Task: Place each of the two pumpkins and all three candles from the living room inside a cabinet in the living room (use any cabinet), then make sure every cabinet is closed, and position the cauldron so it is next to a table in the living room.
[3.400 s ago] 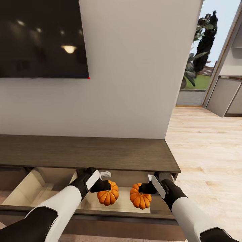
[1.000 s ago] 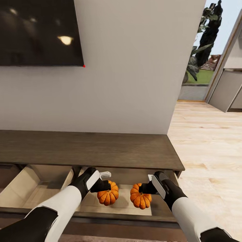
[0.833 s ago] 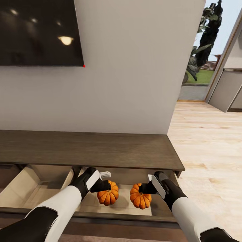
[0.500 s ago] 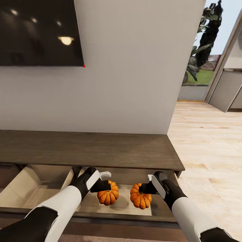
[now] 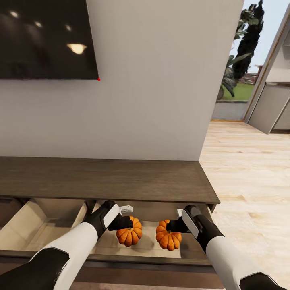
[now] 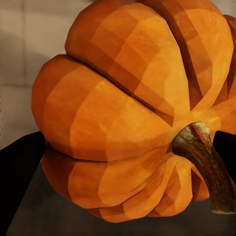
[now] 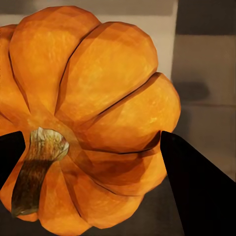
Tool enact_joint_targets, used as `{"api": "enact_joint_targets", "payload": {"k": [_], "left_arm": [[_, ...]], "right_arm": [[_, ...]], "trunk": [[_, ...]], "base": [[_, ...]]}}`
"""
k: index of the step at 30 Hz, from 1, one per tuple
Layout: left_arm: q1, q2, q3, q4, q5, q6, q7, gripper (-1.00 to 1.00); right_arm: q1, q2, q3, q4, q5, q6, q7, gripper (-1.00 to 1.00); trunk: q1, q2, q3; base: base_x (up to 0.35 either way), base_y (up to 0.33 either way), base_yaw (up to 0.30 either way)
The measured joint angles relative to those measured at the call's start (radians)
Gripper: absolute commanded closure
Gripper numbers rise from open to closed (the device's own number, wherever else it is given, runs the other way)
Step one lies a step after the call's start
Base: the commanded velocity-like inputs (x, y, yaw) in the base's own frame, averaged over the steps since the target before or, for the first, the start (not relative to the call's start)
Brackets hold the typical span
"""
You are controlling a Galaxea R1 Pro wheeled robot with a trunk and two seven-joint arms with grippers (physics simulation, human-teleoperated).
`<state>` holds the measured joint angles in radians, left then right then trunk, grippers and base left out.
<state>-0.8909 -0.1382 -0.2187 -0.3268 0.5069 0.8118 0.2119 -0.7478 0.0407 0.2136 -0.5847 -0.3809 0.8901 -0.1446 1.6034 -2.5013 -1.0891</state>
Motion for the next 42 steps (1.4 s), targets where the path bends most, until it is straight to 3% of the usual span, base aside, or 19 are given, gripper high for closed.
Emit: {"api": "enact_joint_targets", "payload": {"k": [6,13,42], "left_arm": [[0.0,0.0,0.0,0.0,0.001,0.0,0.0,1.0],[0.0,0.0,0.0,0.0,0.001,0.0,0.0,1.0],[0.0,0.0,0.0,0.0,0.001,0.0,0.0,1.0]], "right_arm": [[0.0,0.0,0.0,0.0,0.0,0.0,0.0,1.0],[0.0,0.001,0.0,0.0,0.0,0.0,0.0,1.0],[0.0,0.001,0.0,0.0,-0.001,0.0,0.0,1.0]], "trunk": [[0.0,0.0,0.0],[0.003,-0.002,-0.027],[0.004,-0.002,-0.031]], "base": [[0.0,0.0,-0.002],[0.0,0.0,0.0],[0.0,0.0,0.0]]}}
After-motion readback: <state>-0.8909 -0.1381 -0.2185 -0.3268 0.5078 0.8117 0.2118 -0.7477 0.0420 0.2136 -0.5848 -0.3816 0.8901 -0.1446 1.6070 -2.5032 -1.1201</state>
